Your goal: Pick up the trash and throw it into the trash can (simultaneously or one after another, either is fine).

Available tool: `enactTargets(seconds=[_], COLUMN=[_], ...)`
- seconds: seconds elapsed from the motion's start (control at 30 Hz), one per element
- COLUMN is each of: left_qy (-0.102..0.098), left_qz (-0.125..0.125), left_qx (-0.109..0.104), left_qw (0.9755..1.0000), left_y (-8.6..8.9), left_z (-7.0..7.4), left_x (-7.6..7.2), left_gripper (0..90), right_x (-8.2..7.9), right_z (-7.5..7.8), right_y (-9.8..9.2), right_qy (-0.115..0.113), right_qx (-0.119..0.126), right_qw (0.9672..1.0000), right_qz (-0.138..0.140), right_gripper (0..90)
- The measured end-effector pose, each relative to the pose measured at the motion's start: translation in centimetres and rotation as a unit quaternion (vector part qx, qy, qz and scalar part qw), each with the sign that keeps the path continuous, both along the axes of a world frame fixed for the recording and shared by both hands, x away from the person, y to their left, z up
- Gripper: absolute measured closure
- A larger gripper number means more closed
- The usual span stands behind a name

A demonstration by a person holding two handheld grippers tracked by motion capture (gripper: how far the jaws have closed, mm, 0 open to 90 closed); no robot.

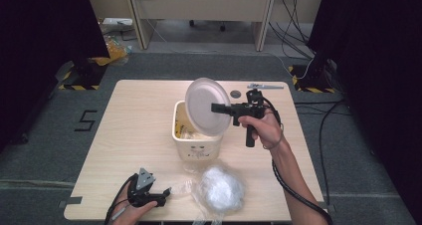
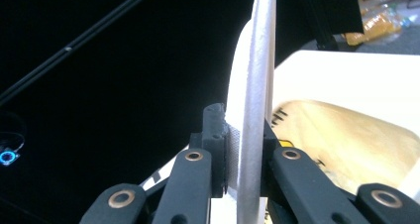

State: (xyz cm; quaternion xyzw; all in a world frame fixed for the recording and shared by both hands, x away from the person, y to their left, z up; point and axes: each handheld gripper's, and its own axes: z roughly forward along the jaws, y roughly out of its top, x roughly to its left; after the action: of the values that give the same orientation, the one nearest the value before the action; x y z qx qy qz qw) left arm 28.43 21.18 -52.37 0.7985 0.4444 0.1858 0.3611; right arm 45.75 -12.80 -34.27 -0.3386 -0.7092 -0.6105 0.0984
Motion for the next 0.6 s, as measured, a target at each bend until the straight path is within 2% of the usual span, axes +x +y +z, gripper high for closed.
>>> enactTargets(seconds=[0.23,0.5,0.6], left_qy=[0.0,0.001,0.001], left_qz=[0.0,0.0,0.0], left_qx=[0.0,0.0,0.001], left_qw=[1.0,1.0,1.0], left_y=[0.0,0.0,0.0], left_z=[0.0,0.0,0.0], left_x=[0.0,0.0,0.0], left_gripper=[13.3,13.3,13.3], right_x=[1.4,2.1,2.3], right_z=[-2.3,-4.6,-5.0], right_y=[0.8,2.1,2.1], right_qy=[0.019,0.045,0.046], right_qx=[-0.018,-0.034,-0.047], right_qw=[0.9996,0.9984,0.9978], right_qz=[-0.006,0.003,-0.002], right_gripper=[83.2,80.5,77.4])
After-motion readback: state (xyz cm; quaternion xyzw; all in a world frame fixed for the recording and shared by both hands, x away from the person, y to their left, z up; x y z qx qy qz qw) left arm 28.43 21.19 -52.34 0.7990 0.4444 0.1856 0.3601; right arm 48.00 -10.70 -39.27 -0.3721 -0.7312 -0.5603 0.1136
